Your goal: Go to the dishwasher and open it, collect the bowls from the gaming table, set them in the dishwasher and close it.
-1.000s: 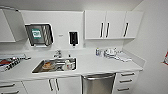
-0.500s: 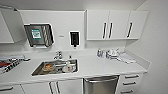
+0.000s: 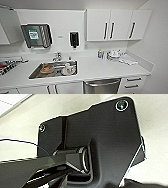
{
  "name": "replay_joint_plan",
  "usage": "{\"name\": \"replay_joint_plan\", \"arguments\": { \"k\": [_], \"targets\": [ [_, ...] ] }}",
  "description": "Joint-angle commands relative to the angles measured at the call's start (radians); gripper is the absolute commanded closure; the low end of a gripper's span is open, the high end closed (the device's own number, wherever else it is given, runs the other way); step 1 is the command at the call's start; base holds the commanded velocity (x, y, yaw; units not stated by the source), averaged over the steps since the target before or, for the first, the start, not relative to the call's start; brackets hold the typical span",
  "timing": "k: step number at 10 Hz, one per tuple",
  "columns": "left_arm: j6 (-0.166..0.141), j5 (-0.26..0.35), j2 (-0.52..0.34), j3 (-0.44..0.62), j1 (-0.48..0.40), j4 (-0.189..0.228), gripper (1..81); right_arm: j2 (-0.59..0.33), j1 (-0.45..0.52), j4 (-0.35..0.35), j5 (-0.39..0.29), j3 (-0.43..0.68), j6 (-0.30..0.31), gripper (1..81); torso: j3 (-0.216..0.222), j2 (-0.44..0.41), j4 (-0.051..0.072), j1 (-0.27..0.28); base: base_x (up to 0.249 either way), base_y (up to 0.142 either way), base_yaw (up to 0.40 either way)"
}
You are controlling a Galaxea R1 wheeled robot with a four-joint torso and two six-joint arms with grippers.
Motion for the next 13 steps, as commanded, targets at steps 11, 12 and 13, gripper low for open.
{"name": "replay_joint_plan", "arguments": {
  "k": [11, 12, 13],
  "targets": [
    [0.006, 0.056, -0.021, 0.008, -0.054, -0.002, 1.0, -0.004, 0.043, -0.011, -0.049, -0.008, -0.004, 1.0, 0.000, 0.000, 0.000, 0.000, 0.132, 0.000, 0.000],
    [0.006, 0.056, -0.021, 0.008, -0.054, -0.002, 1.0, -0.004, 0.043, -0.011, -0.051, -0.008, -0.004, 1.0, 0.000, 0.000, 0.000, 0.000, 0.132, 0.000, 0.000],
    [0.006, 0.056, -0.019, 0.008, -0.054, -0.002, 1.0, -0.004, 0.043, -0.011, -0.051, -0.009, -0.004, 1.0, 0.000, 0.000, 0.000, 0.000, 0.129, 0.000, 0.000]
  ]
}}
